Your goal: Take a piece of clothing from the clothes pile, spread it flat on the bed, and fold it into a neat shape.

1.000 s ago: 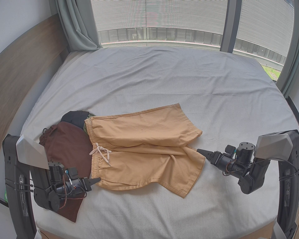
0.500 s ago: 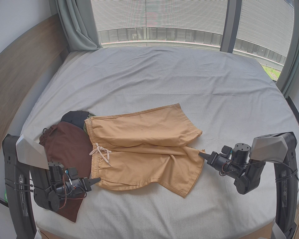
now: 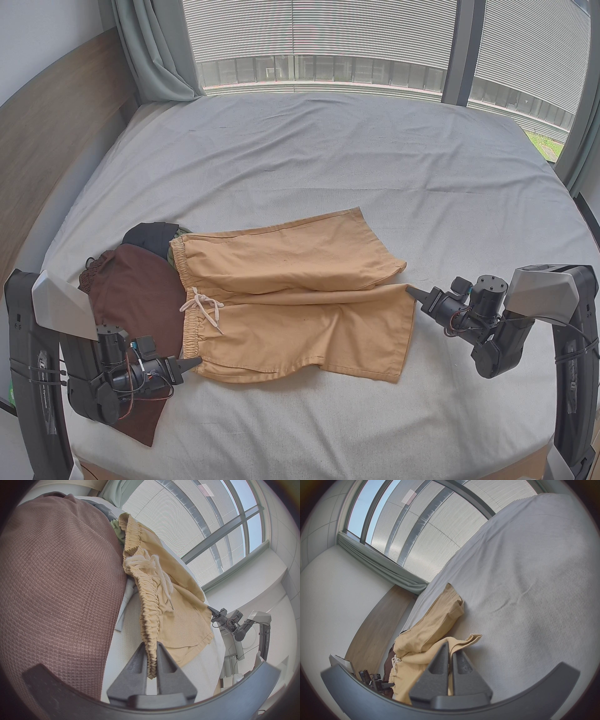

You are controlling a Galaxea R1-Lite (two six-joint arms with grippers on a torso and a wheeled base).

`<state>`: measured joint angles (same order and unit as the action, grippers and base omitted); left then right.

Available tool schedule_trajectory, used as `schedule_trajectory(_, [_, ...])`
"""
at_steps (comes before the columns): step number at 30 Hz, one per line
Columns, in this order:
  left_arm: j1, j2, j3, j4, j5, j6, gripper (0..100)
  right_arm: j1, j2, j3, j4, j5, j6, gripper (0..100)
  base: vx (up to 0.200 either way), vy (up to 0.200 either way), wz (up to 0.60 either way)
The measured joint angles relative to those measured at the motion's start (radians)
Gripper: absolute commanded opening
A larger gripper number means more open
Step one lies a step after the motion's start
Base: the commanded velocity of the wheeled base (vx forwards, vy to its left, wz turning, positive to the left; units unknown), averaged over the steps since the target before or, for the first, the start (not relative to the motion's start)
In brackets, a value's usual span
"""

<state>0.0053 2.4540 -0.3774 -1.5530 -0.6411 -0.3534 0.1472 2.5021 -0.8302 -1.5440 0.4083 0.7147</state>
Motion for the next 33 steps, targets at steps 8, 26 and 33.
schedule_trajectory(8, [-0.001, 0.001, 0.000, 0.000, 0.000, -0.001, 0, -0.007, 0.001, -0.011, -0.004, 0.001, 0.000, 0, 0.000, 0.000, 0.00])
schedule_trajectory(26, [-0.002, 0.001, 0.000, 0.000, -0.003, 0.001, 0, -0.020, -0.079, 0.177, 0.000, 0.173, -0.090, 100, 0.000, 0.000, 0.00])
schedule_trajectory(33, [-0.003, 0.001, 0.000, 0.000, -0.003, 0.001, 0, -0.031, -0.163, 0.326, 0.003, 0.259, -0.178, 100, 0.000, 0.000, 0.00])
